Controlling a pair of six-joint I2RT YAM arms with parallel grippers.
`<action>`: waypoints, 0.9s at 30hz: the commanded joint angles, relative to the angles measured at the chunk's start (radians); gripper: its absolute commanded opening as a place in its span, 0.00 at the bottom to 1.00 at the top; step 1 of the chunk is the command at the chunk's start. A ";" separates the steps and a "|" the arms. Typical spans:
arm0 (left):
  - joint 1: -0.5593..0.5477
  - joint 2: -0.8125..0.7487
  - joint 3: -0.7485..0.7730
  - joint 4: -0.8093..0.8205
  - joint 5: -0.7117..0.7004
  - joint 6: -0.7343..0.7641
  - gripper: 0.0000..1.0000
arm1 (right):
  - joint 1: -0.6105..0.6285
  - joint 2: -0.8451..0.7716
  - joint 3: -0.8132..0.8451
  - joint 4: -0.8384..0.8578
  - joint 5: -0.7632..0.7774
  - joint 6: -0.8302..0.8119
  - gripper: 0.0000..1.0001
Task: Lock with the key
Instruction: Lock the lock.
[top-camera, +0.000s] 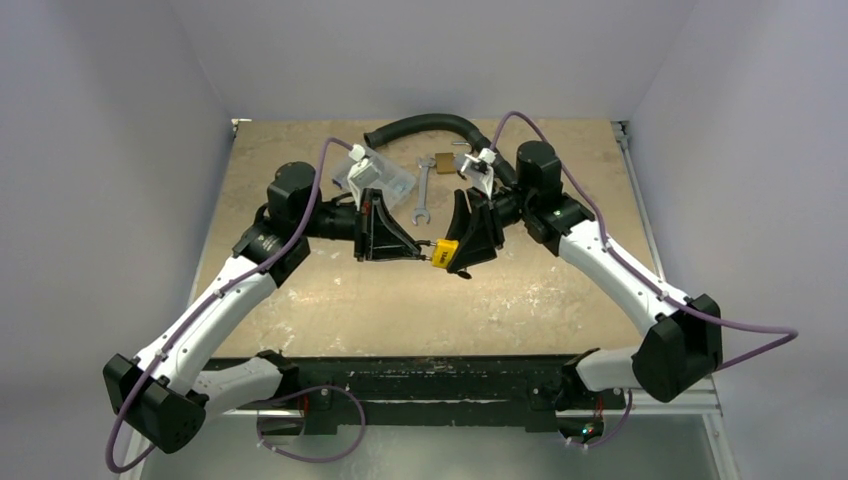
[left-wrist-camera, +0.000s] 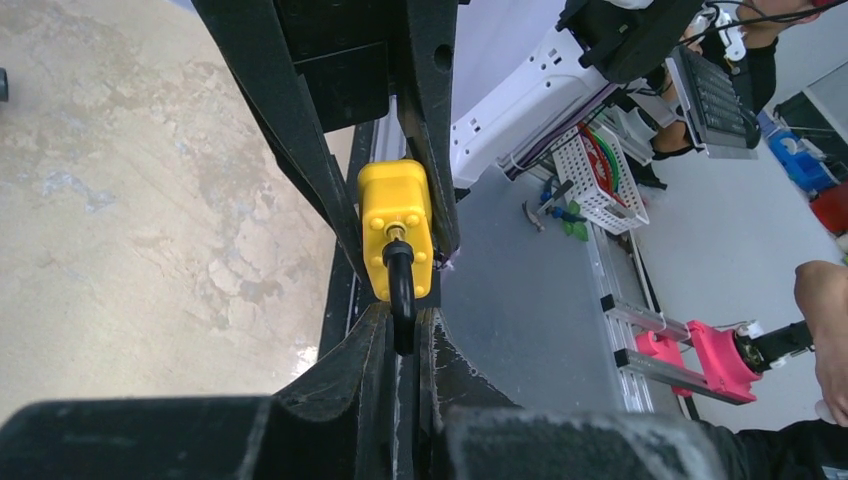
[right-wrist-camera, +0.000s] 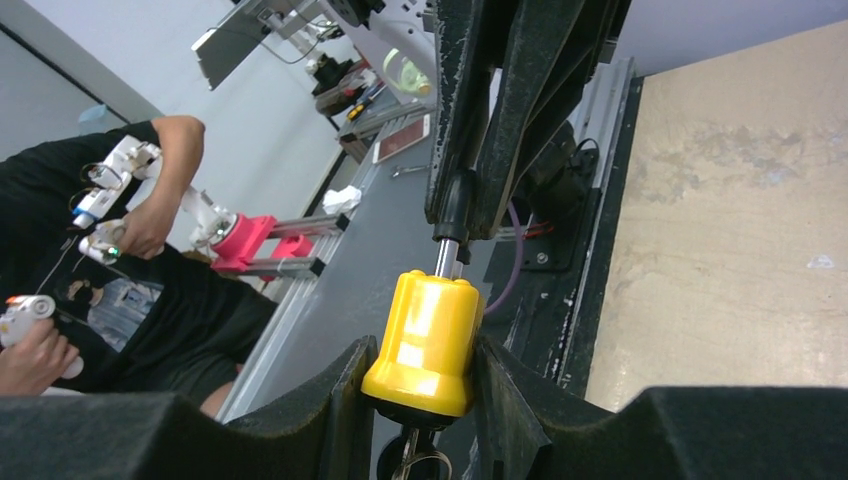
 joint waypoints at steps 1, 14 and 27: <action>-0.124 0.095 -0.057 0.089 -0.089 -0.043 0.00 | 0.083 0.019 0.164 0.044 0.262 -0.095 0.00; -0.191 0.120 -0.005 -0.040 -0.160 0.088 0.00 | 0.101 0.048 0.101 0.256 0.229 0.122 0.00; -0.214 0.143 -0.025 0.136 -0.081 -0.106 0.00 | 0.129 0.062 0.337 -0.382 0.371 -0.491 0.00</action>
